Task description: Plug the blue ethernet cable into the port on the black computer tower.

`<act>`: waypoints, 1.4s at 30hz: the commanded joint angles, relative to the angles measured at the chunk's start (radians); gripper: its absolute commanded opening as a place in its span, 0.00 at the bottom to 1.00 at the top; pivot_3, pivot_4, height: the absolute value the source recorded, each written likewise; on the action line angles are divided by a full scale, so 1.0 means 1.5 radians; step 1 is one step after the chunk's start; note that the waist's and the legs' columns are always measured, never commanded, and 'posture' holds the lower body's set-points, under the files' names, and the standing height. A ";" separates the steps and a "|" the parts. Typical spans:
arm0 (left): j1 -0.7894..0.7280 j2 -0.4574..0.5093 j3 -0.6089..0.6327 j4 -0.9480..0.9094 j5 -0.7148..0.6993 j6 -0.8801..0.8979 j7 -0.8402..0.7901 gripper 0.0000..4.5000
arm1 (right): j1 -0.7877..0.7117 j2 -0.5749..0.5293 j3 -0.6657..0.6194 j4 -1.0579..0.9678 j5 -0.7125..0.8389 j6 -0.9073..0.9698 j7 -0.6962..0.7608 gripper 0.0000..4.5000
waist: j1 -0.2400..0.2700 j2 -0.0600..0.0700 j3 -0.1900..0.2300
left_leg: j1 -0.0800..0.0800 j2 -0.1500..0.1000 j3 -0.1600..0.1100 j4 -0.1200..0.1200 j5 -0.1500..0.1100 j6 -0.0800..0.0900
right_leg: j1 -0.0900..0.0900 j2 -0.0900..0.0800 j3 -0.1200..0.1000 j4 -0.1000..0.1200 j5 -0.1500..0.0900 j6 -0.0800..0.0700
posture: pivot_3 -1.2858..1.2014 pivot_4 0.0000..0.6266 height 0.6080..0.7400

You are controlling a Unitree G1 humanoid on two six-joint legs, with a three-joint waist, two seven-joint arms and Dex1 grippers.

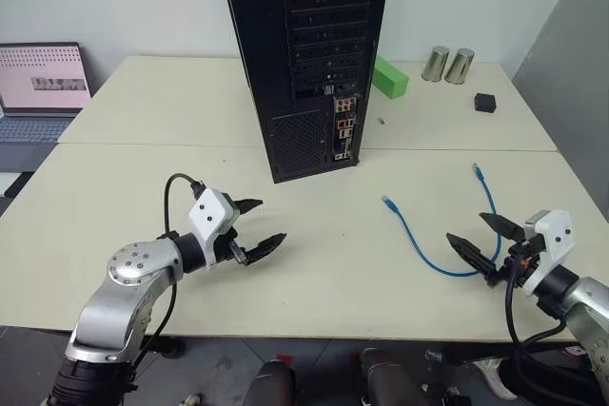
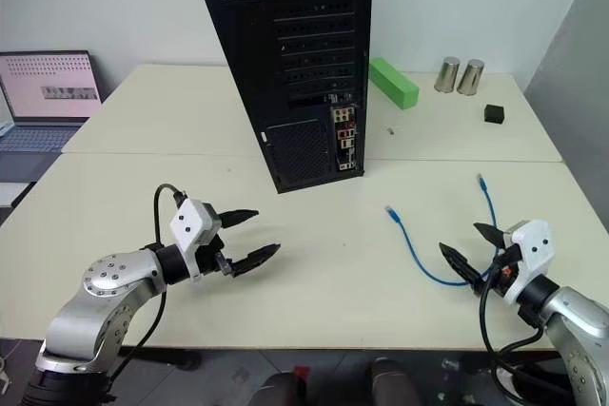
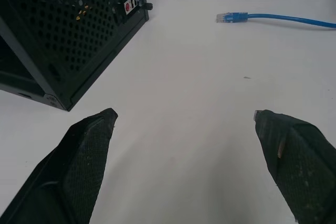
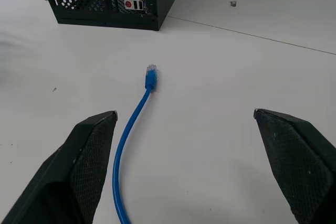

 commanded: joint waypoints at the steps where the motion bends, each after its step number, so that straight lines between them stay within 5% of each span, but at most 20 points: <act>1: 0.009 0.005 -0.002 -0.028 0.000 -0.034 -0.010 1.00 | -0.004 -0.009 -0.016 -0.031 0.001 -0.002 0.000 0.98 | 0.000 0.000 0.000 | 0.000 0.000 0.000 0.000 0.000 0.000 | 0.000 0.000 0.000 0.000 0.000 0.000 | 0.52 0.24 1.00; 13: -0.007 0.003 -0.031 -0.028 0.015 -0.048 -0.012 1.00 | -0.018 -0.006 0.007 -0.055 -0.004 0.020 -0.017 0.98 | 0.000 0.000 0.000 | 0.000 0.000 0.000 0.000 0.000 0.000 | 0.000 0.000 0.000 0.000 0.000 0.000 | 0.52 0.24 1.00; 19: -0.006 0.027 -0.074 -0.025 0.028 -0.074 -0.068 1.00 | -0.081 0.017 0.102 -0.057 -0.064 0.035 -0.063 0.98 | -0.001 0.000 0.000 | 0.000 0.000 0.000 0.000 0.000 0.000 | 0.000 0.000 0.000 0.000 0.000 0.000 | 0.52 0.24 1.00; 26: -0.043 0.028 -0.077 -0.008 -0.001 -0.074 -0.113 1.00 | -0.194 0.065 0.226 0.049 -0.164 0.035 -0.106 0.98 | 0.000 0.000 0.000 | 0.000 0.000 0.000 0.000 0.000 0.000 | 0.000 0.000 0.000 0.000 0.000 0.000 | 0.52 0.24 1.00; 35: -0.077 0.024 -0.086 0.011 0.002 -0.085 -0.136 1.00 | -0.291 0.139 0.265 0.234 -0.242 -0.002 -0.144 0.98 | -0.001 0.000 0.000 | -0.001 0.000 0.000 0.000 0.000 0.000 | -0.001 0.000 0.000 0.000 0.000 0.000 | 0.52 0.24 1.00; 42: -0.087 0.019 -0.087 0.021 -0.004 -0.094 -0.143 1.00 | -0.299 0.150 0.270 0.260 -0.271 0.002 -0.149 0.68 | -0.002 0.000 0.000 | 0.000 0.000 0.000 0.000 0.000 0.000 | -0.001 0.000 0.000 0.000 0.000 0.000 | 0.52 0.24 1.00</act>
